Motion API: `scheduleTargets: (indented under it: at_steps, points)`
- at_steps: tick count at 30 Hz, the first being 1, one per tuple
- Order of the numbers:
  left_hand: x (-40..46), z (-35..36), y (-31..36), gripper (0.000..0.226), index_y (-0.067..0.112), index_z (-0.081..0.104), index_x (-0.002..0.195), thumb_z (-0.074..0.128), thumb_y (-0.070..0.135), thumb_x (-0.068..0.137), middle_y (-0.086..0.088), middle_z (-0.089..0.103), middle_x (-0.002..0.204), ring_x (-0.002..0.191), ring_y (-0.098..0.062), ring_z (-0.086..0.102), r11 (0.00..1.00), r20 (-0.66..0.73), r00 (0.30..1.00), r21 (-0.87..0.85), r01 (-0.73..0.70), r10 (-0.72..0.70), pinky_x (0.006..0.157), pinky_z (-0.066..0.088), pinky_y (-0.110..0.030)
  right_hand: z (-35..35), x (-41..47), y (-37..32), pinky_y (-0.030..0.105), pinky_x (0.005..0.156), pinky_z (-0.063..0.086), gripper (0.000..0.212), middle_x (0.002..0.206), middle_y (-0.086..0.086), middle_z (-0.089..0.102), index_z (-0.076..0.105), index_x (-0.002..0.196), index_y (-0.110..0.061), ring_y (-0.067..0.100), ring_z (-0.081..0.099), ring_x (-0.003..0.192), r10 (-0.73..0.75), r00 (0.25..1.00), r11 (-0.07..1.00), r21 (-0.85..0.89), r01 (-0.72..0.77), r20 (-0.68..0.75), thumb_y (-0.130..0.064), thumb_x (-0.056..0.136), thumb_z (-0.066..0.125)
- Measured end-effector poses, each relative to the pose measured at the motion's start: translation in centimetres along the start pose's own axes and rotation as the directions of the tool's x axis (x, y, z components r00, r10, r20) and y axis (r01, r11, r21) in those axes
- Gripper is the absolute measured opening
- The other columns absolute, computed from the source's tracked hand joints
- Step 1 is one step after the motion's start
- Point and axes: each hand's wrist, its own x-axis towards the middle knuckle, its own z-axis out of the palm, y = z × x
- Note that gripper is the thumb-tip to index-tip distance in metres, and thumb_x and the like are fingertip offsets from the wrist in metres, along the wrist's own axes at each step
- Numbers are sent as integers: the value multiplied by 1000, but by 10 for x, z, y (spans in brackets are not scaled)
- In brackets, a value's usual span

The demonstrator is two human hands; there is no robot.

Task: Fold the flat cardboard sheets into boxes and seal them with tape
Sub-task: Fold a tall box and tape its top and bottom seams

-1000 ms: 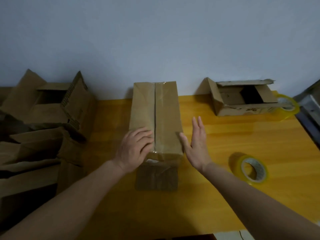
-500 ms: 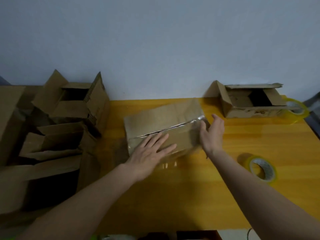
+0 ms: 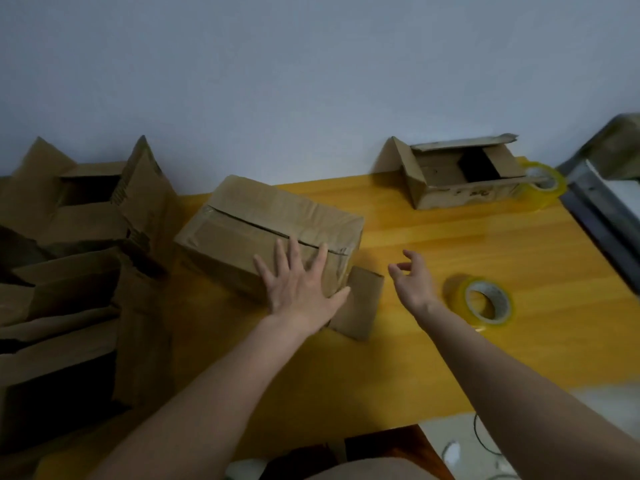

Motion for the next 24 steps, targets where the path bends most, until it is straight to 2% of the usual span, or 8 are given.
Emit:
scheduleTargets:
  at_steps: [3,5,8,11,15,18,21,24]
  points:
    - [7,-2,-3,90,42,-10,149,29,82,78,-12,-17,159,145,-38,-16,999,8,999,1,-49,49,110,-13,-64,-12,-2,19,41,90,46,53,131,12,54,34,144,-15,28,54,115,24,1000,998,-64,-25,-8,-24,96,55]
    - [10,-6,-4,90,43,-11,149,34,79,79,-9,-17,160,145,-36,-18,992,29,992,5,-124,123,110,-16,-59,-11,-1,16,39,88,47,55,132,12,53,32,145,-17,26,55,112,-3,1000,998,-70,2,-9,-21,96,55]
    - [12,-11,-7,86,46,-6,148,42,71,82,-3,-20,159,145,-28,-23,970,44,969,-14,-243,243,111,-18,-54,-6,3,1,41,94,49,63,140,10,43,22,150,-23,24,53,116,-136,991,986,-102,134,-18,-12,96,53]
    - [14,-14,-14,83,47,2,149,50,63,83,7,-24,158,144,-23,-25,929,37,929,-52,-366,368,114,-16,-55,-4,7,-14,42,104,42,70,143,10,33,17,151,-30,26,43,127,-278,960,950,-152,272,-18,-6,95,50]
    - [19,-19,-20,79,43,1,150,48,54,89,17,-13,159,146,-17,-19,872,118,865,-19,-489,487,114,-15,-57,-3,3,-19,31,104,35,65,138,8,40,34,146,-23,26,41,127,-409,911,888,-208,409,46,5,89,45]
    - [20,-21,-23,77,41,0,151,49,40,92,20,-12,158,146,-13,-19,857,123,848,-40,-514,515,115,-17,-52,-2,-5,-15,32,106,38,57,137,4,49,41,142,-19,21,44,127,-423,905,892,-149,426,57,2,90,47]
    - [20,-19,-23,77,38,-3,152,46,34,92,19,-13,158,145,-13,-20,854,90,849,-32,-519,520,116,-15,-52,-2,-8,-12,31,99,43,46,128,5,55,48,134,-15,21,50,118,-410,912,902,-145,407,13,1,91,49]
    - [18,-13,-22,75,40,-13,150,36,53,95,15,-20,157,145,-18,-20,840,48,843,69,-538,536,117,-9,-55,-6,-7,-10,31,79,48,26,107,7,63,58,112,-13,22,58,98,-315,948,939,-156,305,-40,-1,92,46]
